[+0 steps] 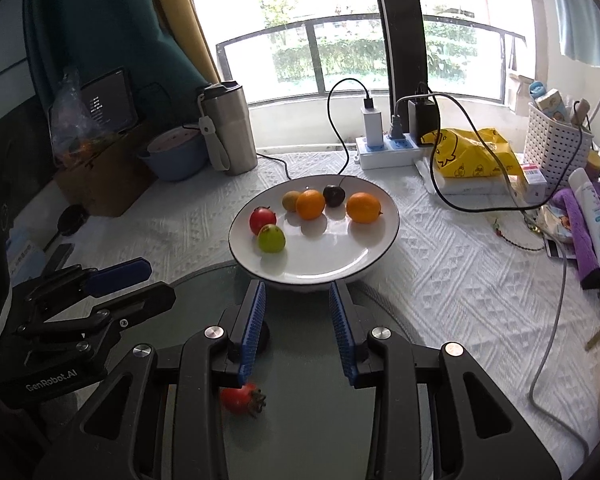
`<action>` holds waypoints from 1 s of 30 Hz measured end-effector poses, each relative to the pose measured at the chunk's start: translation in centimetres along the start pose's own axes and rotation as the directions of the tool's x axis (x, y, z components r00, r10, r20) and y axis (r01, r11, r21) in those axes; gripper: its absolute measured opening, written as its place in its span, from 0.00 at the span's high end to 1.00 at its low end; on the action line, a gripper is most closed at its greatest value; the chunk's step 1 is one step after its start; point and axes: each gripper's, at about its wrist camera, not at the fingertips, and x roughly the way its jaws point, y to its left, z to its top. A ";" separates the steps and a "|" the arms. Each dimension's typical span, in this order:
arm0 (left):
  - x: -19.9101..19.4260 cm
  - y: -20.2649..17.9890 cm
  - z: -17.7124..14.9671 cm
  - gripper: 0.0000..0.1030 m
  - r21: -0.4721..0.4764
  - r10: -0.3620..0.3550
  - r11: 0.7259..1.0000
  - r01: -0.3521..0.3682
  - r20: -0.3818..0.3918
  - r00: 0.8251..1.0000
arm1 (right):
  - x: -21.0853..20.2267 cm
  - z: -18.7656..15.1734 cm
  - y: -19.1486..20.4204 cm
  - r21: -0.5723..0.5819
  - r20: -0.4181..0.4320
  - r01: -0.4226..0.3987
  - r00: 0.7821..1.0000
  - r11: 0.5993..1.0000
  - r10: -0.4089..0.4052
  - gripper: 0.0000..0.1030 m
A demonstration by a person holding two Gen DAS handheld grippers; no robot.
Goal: Organize fruits
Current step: 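Move the left tool toward the green apple while the right tool approaches the red tomato, then grasp the green apple with the left tool while the right tool grasps the red tomato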
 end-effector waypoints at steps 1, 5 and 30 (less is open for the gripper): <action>-0.2 0.0 -0.2 0.56 -0.001 0.000 1.000 0.000 0.001 1.000 | -0.2 -0.3 0.2 -0.001 -0.001 -0.001 1.000 1.000 0.001 0.66; -0.7 0.1 -1.1 0.56 -0.012 0.000 1.000 0.000 0.000 1.000 | -0.3 -1.2 0.5 -0.002 -0.013 -0.007 1.000 1.000 0.007 0.66; -1.0 0.4 -6.0 0.56 -0.063 -0.020 0.998 0.017 -0.042 0.999 | 1.3 -6.6 2.6 0.021 -0.129 -0.075 0.989 0.997 0.077 0.64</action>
